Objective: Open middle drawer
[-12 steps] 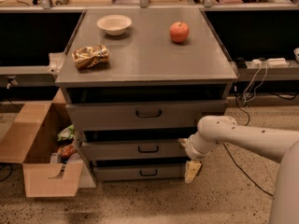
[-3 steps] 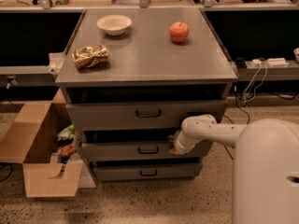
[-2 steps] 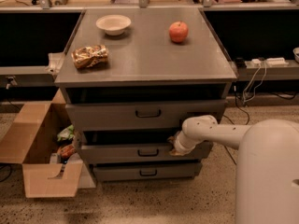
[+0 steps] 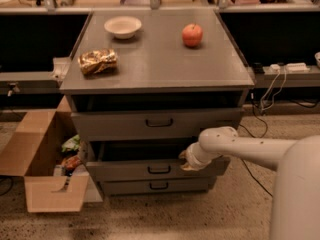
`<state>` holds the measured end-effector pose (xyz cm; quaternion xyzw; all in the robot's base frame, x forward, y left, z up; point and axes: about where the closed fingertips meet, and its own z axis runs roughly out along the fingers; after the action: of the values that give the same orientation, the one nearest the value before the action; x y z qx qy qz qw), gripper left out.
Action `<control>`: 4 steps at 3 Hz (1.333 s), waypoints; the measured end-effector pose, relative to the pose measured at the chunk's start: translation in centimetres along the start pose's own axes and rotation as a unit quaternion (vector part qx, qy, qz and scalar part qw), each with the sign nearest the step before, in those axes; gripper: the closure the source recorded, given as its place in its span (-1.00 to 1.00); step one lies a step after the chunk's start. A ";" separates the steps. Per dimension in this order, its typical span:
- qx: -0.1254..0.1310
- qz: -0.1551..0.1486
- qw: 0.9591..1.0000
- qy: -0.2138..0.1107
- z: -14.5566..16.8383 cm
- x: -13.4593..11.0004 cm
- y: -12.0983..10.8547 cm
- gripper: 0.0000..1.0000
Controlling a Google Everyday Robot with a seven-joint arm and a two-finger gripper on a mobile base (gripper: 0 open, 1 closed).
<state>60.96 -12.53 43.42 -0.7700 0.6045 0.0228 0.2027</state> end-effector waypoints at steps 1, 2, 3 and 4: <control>0.000 0.000 1.000 0.000 0.0 0.0 -0.1 0.56; 0.000 0.000 1.000 0.000 0.0 0.0 -0.1 0.07; 0.000 0.000 1.000 0.000 0.0 0.0 -0.1 -0.52; 0.000 0.000 1.000 0.000 0.1 0.0 0.0 -1.00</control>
Offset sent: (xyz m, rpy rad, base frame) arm 0.0007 0.0000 -0.0002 0.0000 0.0001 0.0000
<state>61.01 -12.52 43.38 -0.7701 0.6045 0.0230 0.2026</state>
